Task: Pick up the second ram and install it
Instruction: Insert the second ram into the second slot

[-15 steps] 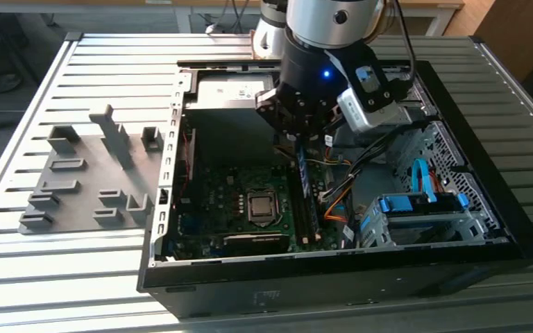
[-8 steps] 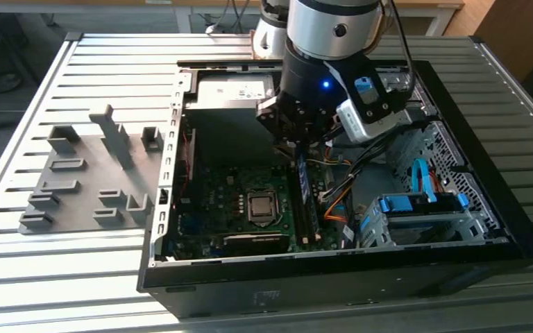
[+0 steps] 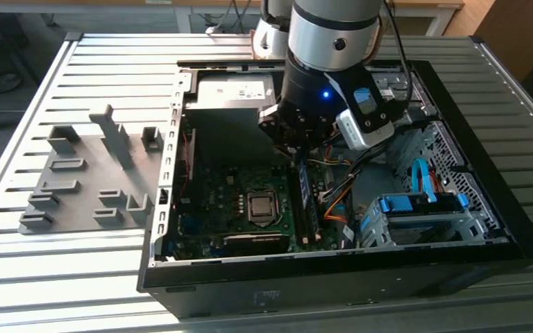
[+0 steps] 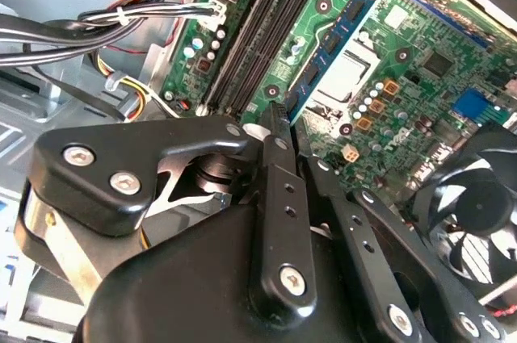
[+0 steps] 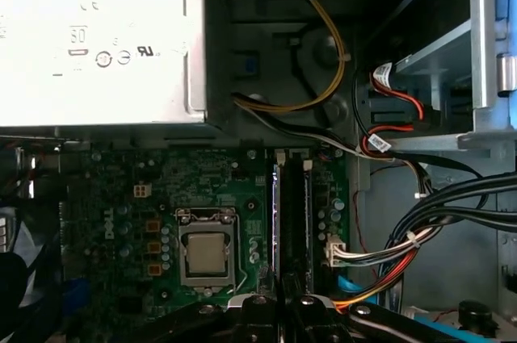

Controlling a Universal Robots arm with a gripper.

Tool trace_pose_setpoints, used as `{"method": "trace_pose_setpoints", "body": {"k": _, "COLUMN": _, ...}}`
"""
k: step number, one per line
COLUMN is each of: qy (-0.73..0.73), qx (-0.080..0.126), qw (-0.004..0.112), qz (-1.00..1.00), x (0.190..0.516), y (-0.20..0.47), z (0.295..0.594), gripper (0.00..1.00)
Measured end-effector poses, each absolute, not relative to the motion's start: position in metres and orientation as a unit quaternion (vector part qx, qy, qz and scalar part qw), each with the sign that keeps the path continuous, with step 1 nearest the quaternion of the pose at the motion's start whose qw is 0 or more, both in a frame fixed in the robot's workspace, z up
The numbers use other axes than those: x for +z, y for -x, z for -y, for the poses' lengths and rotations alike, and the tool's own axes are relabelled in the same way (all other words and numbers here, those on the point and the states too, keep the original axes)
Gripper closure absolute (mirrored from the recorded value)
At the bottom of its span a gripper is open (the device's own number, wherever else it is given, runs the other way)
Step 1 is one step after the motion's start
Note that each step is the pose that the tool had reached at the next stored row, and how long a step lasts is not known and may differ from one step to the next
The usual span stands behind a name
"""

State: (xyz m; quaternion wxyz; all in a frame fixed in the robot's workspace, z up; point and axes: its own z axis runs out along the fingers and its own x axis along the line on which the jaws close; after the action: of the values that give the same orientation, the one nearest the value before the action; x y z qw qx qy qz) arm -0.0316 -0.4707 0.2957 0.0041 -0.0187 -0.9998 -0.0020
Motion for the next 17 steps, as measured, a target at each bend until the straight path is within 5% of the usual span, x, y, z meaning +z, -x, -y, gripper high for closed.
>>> {"method": "trace_pose_setpoints", "body": {"k": 17, "qy": 0.019, "qx": -0.002, "qw": 0.004, "qz": 1.0, "x": 0.2838, "y": 0.0301, "z": 0.4707, "gripper": 0.86}}
